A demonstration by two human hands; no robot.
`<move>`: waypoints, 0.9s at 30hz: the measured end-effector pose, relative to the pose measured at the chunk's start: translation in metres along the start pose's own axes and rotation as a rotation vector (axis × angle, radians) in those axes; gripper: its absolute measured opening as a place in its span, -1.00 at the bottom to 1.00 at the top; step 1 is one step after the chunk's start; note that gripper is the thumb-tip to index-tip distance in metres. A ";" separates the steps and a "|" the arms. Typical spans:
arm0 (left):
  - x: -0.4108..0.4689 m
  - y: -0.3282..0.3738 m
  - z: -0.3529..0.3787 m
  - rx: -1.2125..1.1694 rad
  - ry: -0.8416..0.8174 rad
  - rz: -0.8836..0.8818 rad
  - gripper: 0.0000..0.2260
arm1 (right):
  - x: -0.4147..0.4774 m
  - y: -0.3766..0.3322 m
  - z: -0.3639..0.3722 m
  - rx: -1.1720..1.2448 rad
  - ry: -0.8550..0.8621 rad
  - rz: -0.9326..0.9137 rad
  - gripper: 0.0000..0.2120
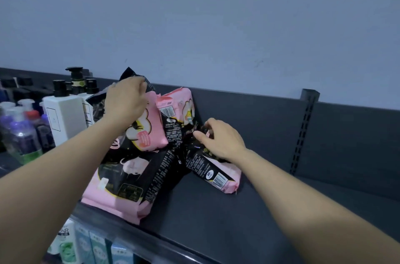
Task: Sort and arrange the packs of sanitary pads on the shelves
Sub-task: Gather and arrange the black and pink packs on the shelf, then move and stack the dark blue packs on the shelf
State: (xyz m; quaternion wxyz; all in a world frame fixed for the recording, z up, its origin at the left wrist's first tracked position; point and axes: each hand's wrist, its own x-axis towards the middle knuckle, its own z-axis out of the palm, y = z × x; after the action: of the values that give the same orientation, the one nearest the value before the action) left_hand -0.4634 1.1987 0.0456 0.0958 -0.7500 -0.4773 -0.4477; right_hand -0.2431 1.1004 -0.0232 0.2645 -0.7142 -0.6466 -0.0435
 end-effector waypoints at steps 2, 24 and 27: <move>-0.002 0.024 -0.007 -0.026 0.021 0.046 -0.77 | -0.011 0.013 -0.014 -0.058 -0.035 0.011 -0.50; -0.201 0.357 0.013 0.017 -0.622 0.452 -0.58 | -0.316 0.210 -0.229 -0.468 -0.175 0.378 -0.47; -0.233 0.411 0.012 -0.033 -0.660 0.509 -0.58 | -0.369 0.238 -0.262 -0.496 -0.182 0.460 -0.47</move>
State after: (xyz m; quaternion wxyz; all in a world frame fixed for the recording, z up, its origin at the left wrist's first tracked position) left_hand -0.1598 0.8424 -0.0227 0.0333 -0.9488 -0.2744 -0.1530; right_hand -0.0034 0.6487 -0.0242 0.0272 -0.8846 -0.4595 -0.0746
